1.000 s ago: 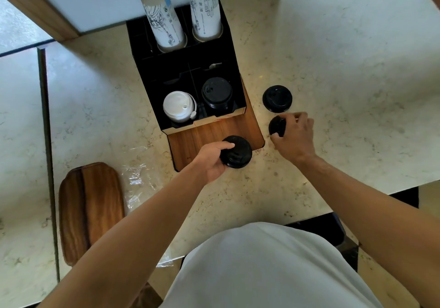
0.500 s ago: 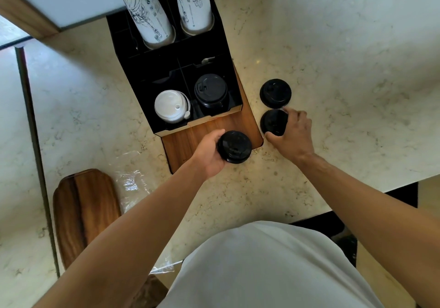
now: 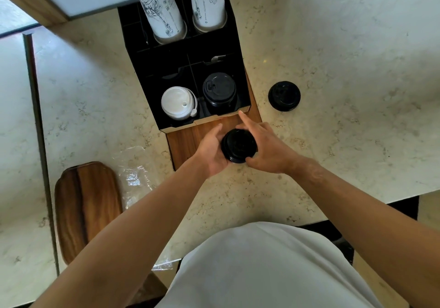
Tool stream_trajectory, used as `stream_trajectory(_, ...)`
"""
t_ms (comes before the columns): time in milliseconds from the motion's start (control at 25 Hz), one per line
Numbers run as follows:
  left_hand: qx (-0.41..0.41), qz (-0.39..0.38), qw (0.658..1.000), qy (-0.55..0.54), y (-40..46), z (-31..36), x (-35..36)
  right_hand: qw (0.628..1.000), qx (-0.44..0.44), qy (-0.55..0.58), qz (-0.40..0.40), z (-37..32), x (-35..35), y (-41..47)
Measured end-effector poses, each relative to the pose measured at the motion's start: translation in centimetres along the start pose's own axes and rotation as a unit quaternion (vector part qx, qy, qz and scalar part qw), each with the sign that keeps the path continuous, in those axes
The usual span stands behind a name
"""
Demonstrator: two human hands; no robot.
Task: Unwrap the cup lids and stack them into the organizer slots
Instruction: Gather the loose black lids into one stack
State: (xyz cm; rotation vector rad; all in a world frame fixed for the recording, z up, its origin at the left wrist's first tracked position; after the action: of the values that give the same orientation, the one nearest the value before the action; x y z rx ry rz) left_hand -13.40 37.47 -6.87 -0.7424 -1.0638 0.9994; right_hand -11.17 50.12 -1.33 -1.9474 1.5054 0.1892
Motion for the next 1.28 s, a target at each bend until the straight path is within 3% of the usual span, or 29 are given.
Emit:
stream_trajectory(1000, 0.043, 0.039, 0.994, 0.097, -0.4, 1.4, 0.2, 0.998, 0.006, 0.035, -0.056, 1.3, -1.5, 1.1)
stream_trajectory(1120, 0.048, 0.066, 0.993, 0.088, 0.0, 1.6, 0.4, 0.995, 0.019, 0.026, 0.096, 2.4, -5.3, 1.7)
stream_trajectory(1200, 0.046, 0.079, 0.992, 0.083, 0.2, 1.7, 0.7, 0.968, 0.076, -0.020, 0.239, 4.1, -8.9, 2.2)
stream_trajectory(1280, 0.043, 0.076, 0.993, 0.076, 0.2, 1.7, 1.2, 0.937, 0.157, -0.061, 0.307, 5.8, -11.4, 2.9)
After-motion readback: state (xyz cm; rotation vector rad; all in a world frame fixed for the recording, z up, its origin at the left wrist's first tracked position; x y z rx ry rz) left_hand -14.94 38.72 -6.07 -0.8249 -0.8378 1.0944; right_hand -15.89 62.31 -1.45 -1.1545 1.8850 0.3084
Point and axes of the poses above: each hand's wrist, its own y-axis towards the middle knuckle, its own x-axis out of the palm, z = x × y, the point moved 8 cm from there along y, towards the middle knuckle, and after that the axes turned 7 degrees about y, right-handed, at the moved point
